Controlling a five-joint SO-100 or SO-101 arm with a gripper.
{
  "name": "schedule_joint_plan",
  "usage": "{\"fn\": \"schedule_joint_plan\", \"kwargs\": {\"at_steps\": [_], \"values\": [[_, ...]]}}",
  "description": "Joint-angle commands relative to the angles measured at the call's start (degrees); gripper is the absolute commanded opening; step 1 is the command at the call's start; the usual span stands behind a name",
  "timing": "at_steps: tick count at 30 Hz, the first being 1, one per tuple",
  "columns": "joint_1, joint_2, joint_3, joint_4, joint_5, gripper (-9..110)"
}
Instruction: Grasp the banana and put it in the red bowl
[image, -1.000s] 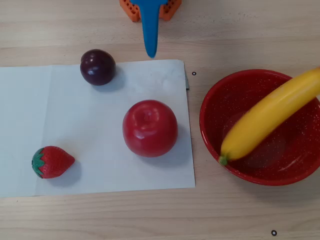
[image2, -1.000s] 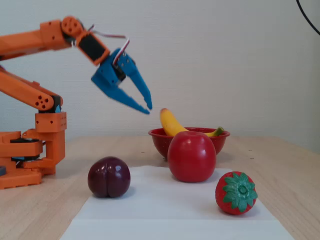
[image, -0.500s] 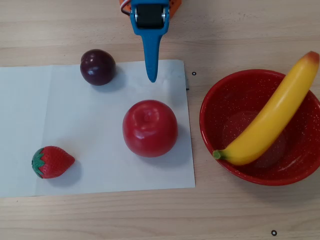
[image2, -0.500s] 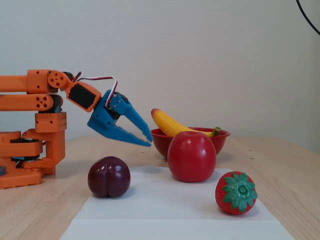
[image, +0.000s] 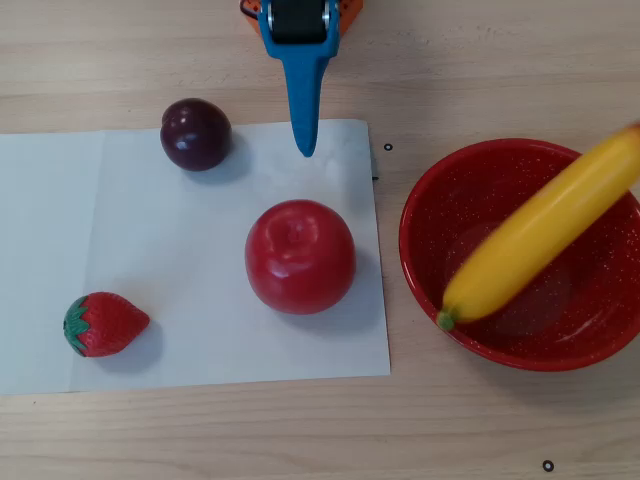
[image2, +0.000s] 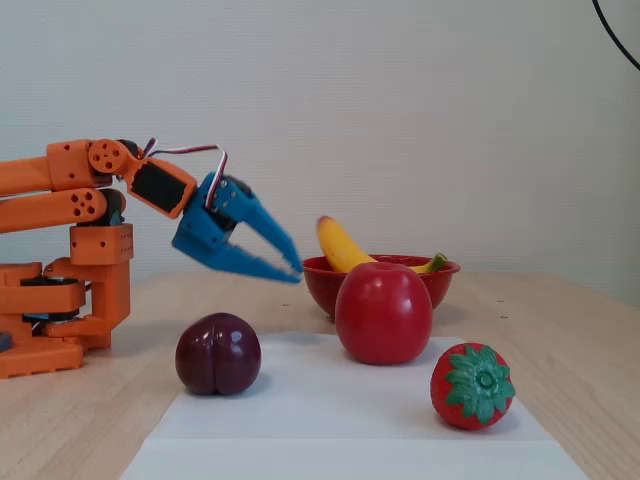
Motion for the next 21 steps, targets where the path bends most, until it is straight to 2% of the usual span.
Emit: {"fn": "schedule_joint_plan", "kwargs": {"at_steps": [1, 10, 21], "values": [[-0.1, 0.8, 0.9, 4.1, -1.8, 0], [-0.2, 0.8, 0.9, 12.0, -3.9, 0], [-0.4, 0.7, 0.9, 13.1, -5.0, 0]]}}
